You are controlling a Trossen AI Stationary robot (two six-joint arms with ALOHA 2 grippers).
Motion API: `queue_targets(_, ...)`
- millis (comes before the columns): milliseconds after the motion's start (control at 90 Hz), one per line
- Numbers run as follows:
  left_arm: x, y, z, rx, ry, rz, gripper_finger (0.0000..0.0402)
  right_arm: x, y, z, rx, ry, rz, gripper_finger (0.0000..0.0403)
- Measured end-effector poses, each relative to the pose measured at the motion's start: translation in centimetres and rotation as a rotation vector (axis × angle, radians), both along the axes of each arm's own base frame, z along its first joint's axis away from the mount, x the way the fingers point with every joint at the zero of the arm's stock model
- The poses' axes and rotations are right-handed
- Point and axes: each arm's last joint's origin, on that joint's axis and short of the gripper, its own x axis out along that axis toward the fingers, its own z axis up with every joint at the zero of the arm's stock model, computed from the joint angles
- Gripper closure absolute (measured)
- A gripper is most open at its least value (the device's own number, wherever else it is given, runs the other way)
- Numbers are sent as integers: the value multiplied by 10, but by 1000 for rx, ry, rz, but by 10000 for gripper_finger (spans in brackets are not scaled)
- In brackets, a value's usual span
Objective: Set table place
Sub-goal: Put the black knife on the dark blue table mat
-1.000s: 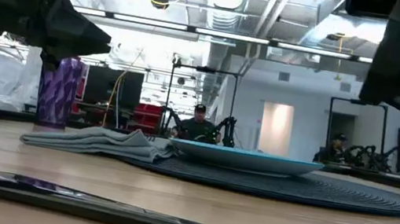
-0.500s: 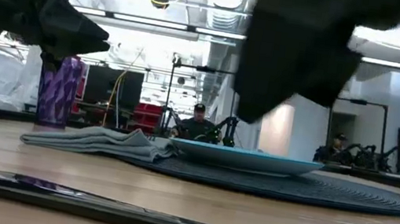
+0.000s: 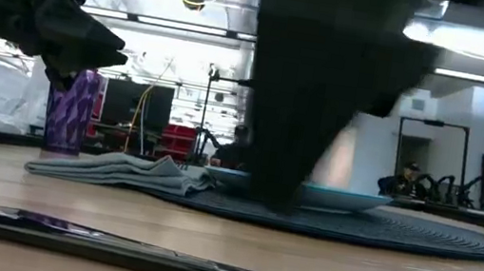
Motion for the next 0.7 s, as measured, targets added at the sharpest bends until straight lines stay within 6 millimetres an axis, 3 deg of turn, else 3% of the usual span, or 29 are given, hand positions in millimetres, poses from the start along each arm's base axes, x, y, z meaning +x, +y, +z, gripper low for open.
queue_targets(222, -2, -4, 0, 0, 1, -32, 309, 2, 8, -11, -39, 66, 34, 317)
queue_targets(522, -3, -7, -1, 2, 5, -51, 309, 10, 3, -8, -14, 34, 17, 319)
queue_targets(700, -3, -7, -1, 2, 5, -51, 309, 9, -1, -9, -23, 55, 26, 364)
